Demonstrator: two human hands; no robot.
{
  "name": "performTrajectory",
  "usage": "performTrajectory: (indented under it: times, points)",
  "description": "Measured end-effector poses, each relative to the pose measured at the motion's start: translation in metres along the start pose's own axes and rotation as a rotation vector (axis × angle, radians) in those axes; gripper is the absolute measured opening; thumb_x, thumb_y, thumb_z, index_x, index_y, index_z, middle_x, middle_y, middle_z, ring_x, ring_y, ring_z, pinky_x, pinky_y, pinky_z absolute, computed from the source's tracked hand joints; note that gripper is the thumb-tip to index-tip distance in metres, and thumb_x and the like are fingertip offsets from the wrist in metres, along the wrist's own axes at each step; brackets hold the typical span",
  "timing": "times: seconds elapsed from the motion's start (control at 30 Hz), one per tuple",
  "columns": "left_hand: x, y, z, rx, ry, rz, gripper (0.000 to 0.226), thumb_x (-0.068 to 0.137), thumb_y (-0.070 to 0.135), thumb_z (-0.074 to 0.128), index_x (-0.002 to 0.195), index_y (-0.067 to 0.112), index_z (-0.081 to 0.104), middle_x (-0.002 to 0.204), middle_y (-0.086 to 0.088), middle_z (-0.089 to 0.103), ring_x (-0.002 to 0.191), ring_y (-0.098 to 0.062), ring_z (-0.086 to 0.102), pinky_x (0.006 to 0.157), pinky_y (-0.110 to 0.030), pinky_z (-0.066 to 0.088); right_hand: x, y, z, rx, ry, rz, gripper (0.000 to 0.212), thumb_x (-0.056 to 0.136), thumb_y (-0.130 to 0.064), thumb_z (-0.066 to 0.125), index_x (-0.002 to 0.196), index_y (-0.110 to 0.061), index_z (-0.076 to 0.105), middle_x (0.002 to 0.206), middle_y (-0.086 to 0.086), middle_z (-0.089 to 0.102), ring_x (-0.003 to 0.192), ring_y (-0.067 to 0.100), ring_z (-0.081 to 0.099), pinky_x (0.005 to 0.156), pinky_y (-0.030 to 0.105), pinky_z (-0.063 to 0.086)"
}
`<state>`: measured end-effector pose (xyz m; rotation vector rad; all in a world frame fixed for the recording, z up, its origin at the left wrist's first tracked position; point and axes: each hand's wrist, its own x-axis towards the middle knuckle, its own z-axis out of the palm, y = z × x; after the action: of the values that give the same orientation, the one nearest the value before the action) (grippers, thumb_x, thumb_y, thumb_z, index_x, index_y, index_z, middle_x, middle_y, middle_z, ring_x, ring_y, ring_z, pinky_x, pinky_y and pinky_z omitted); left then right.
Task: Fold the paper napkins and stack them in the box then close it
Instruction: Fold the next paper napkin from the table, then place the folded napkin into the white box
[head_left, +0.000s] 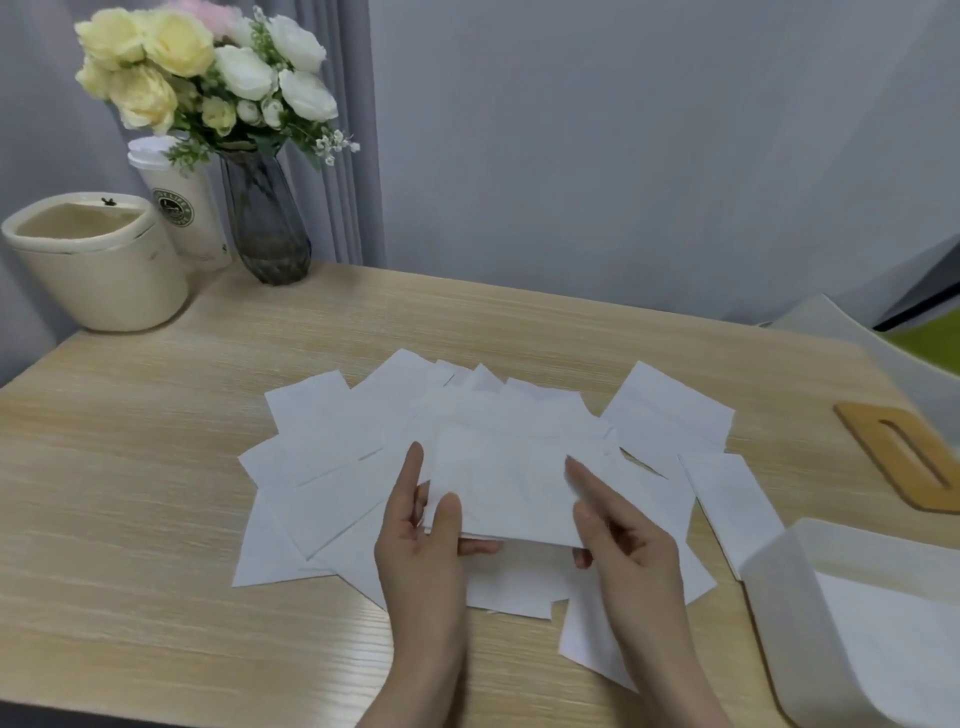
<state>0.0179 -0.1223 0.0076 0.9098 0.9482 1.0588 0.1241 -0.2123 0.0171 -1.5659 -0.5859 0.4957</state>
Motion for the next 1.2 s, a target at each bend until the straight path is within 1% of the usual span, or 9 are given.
performTrajectory:
  times: [0.2,0.3,0.47,0.63,0.8,0.9,0.97,1.03,1.2]
  points:
    - [-0.014,0.003,0.013,0.108,-0.219,-0.003,0.046,0.089,0.002,0.065,0.109,0.044,0.069,0.112,0.028,0.066,0.053,-0.015,0.061,0.06,-0.014,0.049,-0.006,-0.013,-0.029,-0.031,0.1,-0.048,0.036,0.092,-0.007,0.058,0.1,-0.039,0.072,0.109,-0.025,0.067,0.107,-0.01,0.057,0.086,0.015,0.044]
    - [-0.022,0.007,0.026,0.171,-0.34,-0.003,0.043,0.086,0.001,0.068,0.113,0.034,0.069,0.111,0.009,0.069,0.066,-0.011,0.057,0.055,-0.014,0.047,-0.008,-0.02,-0.051,-0.043,0.134,-0.047,0.033,0.092,-0.009,0.058,0.102,-0.037,0.071,0.111,-0.02,0.068,0.11,-0.001,0.059,0.09,0.024,0.046]
    - [-0.047,0.004,0.06,0.232,-0.467,-0.013,0.044,0.083,0.007,0.069,0.116,0.036,0.065,0.113,0.005,0.064,0.087,-0.015,0.053,0.053,-0.01,0.044,-0.012,-0.032,-0.101,-0.135,0.288,-0.113,0.03,0.088,-0.008,0.063,0.09,-0.036,0.073,0.098,-0.02,0.071,0.089,-0.005,0.061,0.073,0.005,0.044]
    - [-0.078,-0.012,0.092,0.256,-0.513,-0.013,0.045,0.083,0.012,0.072,0.119,0.037,0.062,0.117,0.016,0.059,0.094,-0.016,0.053,0.07,-0.01,0.046,-0.021,-0.031,-0.144,-0.161,0.413,-0.096,0.026,0.087,-0.006,0.064,0.089,-0.029,0.074,0.093,-0.017,0.071,0.07,-0.005,0.056,0.062,0.003,0.04]
    - [-0.103,-0.029,0.118,0.283,-0.551,-0.01,0.043,0.082,0.013,0.073,0.114,0.041,0.063,0.115,0.028,0.058,0.102,-0.004,0.057,0.097,-0.042,0.051,-0.033,-0.026,-0.18,-0.172,0.471,-0.031,0.022,0.086,-0.011,0.066,0.087,-0.031,0.076,0.094,-0.016,0.072,0.077,0.009,0.056,0.069,0.02,0.044]
    - [-0.116,-0.039,0.13,0.313,-0.601,0.045,0.044,0.083,0.013,0.072,0.108,0.047,0.061,0.115,0.025,0.056,0.098,0.005,0.057,0.09,-0.027,0.052,-0.039,-0.025,-0.2,-0.235,0.531,-0.038,0.023,0.085,-0.012,0.068,0.087,-0.035,0.075,0.097,-0.013,0.069,0.088,0.01,0.054,0.072,0.015,0.04]
    - [-0.123,-0.045,0.137,0.393,-0.652,0.115,0.041,0.084,0.022,0.071,0.109,0.052,0.057,0.117,0.031,0.048,0.103,0.011,0.051,0.09,-0.015,0.046,-0.043,-0.024,-0.21,-0.3,0.571,-0.053,0.025,0.084,-0.013,0.069,0.085,-0.037,0.073,0.091,-0.021,0.065,0.095,0.013,0.051,0.077,0.015,0.039]
    - [-0.129,-0.05,0.141,0.53,-0.694,0.179,0.04,0.08,0.04,0.063,0.118,0.05,0.054,0.114,0.048,0.035,0.115,0.021,0.033,0.107,-0.024,0.036,-0.046,-0.023,-0.219,-0.395,0.59,-0.069,0.023,0.083,-0.014,0.069,0.083,-0.038,0.071,0.087,-0.027,0.062,0.103,0.012,0.047,0.09,0.027,0.039]
    - [-0.138,-0.069,0.148,0.815,-0.732,0.452,0.058,0.077,0.061,0.034,0.129,0.042,0.054,0.113,0.044,0.034,0.127,0.029,-0.002,0.113,-0.024,-0.02,-0.051,-0.013,-0.24,-0.701,0.648,-0.056,0.02,0.084,-0.02,0.069,0.081,-0.039,0.067,0.089,-0.015,0.063,0.103,0.007,0.041,0.087,0.028,0.016]
